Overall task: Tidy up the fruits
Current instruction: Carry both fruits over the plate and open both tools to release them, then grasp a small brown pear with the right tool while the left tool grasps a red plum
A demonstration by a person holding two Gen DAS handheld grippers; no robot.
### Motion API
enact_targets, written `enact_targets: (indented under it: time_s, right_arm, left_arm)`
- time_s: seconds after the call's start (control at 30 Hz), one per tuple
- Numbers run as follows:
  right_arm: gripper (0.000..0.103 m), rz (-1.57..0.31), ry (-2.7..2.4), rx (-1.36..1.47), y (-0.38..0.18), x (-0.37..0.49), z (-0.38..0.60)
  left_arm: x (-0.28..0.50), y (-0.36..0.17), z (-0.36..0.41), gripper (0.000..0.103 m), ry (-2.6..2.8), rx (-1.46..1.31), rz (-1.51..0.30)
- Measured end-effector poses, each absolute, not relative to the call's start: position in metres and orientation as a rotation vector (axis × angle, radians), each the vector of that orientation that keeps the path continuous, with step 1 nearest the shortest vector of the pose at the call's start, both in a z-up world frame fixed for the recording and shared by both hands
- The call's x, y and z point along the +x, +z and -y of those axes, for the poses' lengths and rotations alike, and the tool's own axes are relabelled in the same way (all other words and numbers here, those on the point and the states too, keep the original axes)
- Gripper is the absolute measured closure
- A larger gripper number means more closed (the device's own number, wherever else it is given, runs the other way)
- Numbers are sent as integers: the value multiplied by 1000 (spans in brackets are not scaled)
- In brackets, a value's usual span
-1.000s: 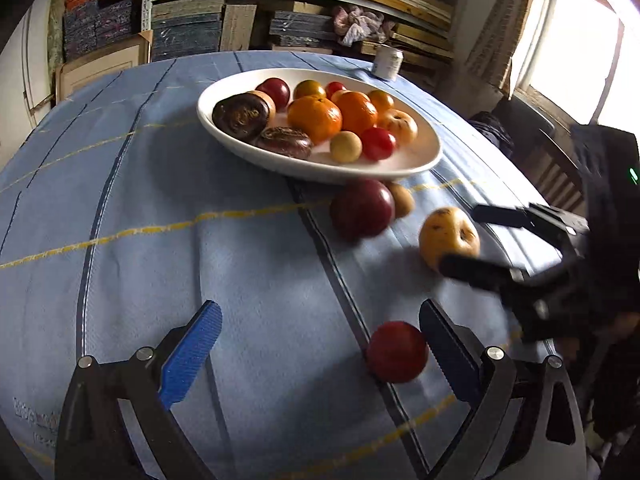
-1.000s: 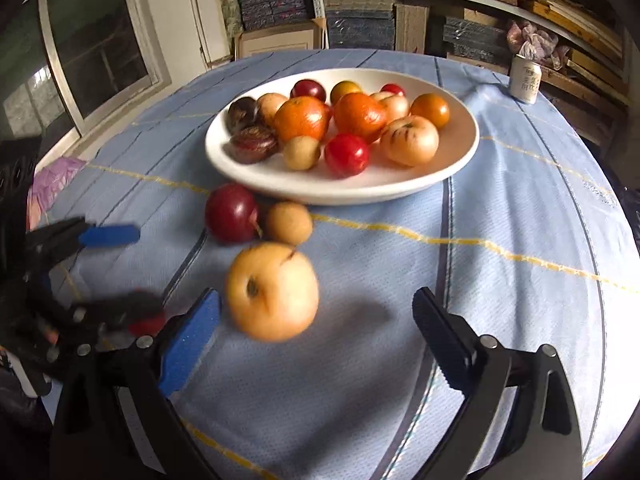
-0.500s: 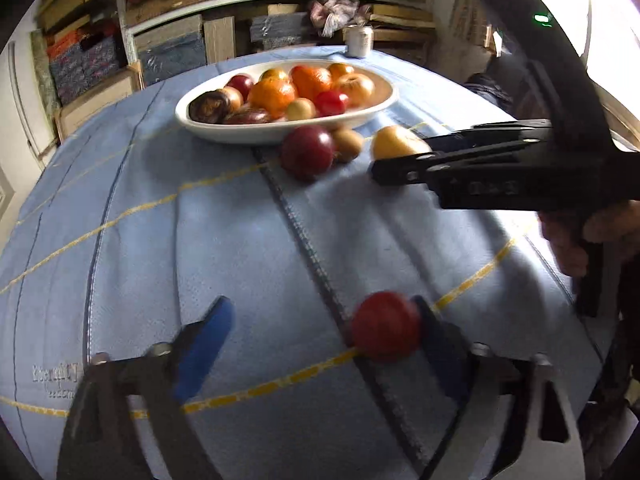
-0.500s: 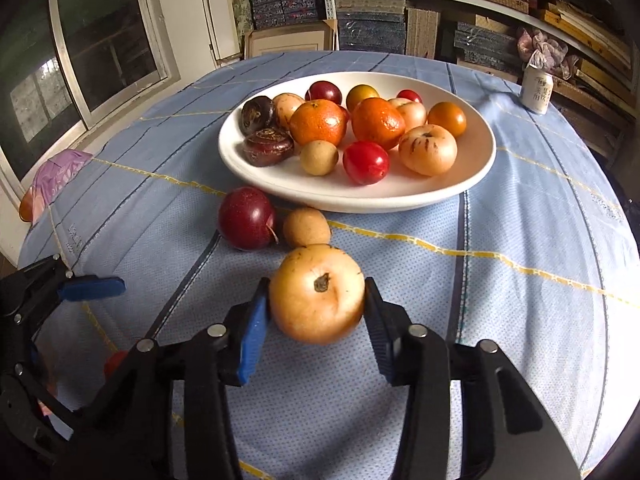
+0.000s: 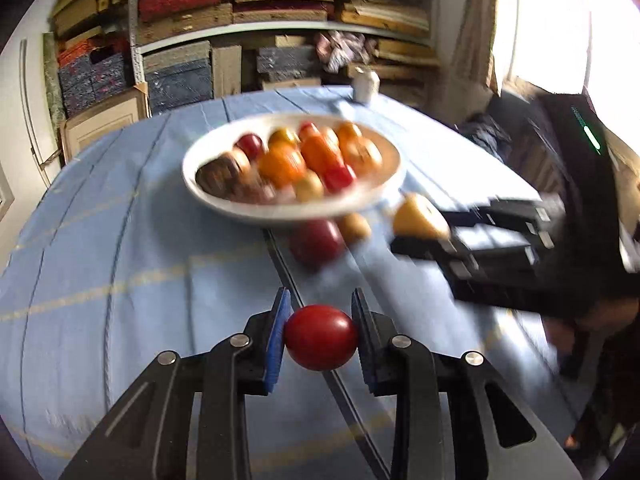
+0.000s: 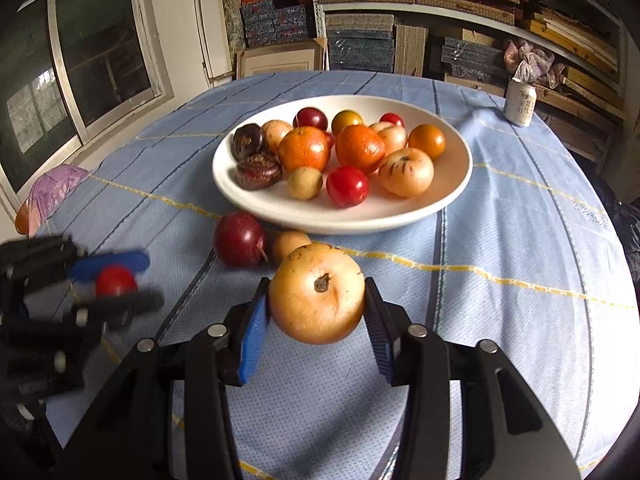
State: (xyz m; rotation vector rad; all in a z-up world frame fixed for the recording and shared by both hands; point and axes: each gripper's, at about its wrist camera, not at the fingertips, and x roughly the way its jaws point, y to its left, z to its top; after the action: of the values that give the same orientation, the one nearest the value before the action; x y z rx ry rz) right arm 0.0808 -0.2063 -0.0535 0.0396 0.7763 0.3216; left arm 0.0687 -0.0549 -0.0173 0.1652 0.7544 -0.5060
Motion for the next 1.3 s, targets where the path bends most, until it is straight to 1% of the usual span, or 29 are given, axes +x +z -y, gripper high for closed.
enact_targets:
  time_s: [0.13,0.23,0.47,0.6,0.83,1.07,1.1,1.13,1.17,1.2,1.23,1.27,1.3]
  right_arm:
    - [59,-729,296,39,-37,87,213]
    - [59,-709,295,33,-27,93,217]
    - [59,-690,257,69,-15,134,226]
    - [59,-683,193,109,-18,163,233]
    - [59,-677,117,122,-24,193,243]
    - [58,-715,136,137,-35,201,241]
    - [55,-717,152,133,-35,200,239]
    - [30,-706,160,125,-34,198,238]
    - [17,-692,152,116,-32,195,237]
    - [13,-658,125,113,-28,189,238]
    - [13,-635,116,107,-26,186,239]
    - [13,-631,114,91,-23,184,239]
    - [13,-633,108,82,-21,183,240]
  left_arm:
    - [116,-11,51,71,-440,99,-766]
    - [138,-5,51,71,-473,42,-783]
    - [188,14,67,71,-434,88,-803]
    - [210,10,70,71,-405,86,-820]
    - [221,-3,80,71,-382,142,-821]
    - [224,-1,76,71,-392,107,-826]
    - [224,-2,75,69,-391,100,-821]
    - [223,-1,75,64,-395,92,-809]
    - [221,0,75,42,-414,88,-794]
    - [219,1,75,20,-380,105,-775]
    - [218,1,75,10,-315,129,-765]
    - [218,1,73,4,-270,144,-758]
    - [218,2,71,4,-276,138,-761]
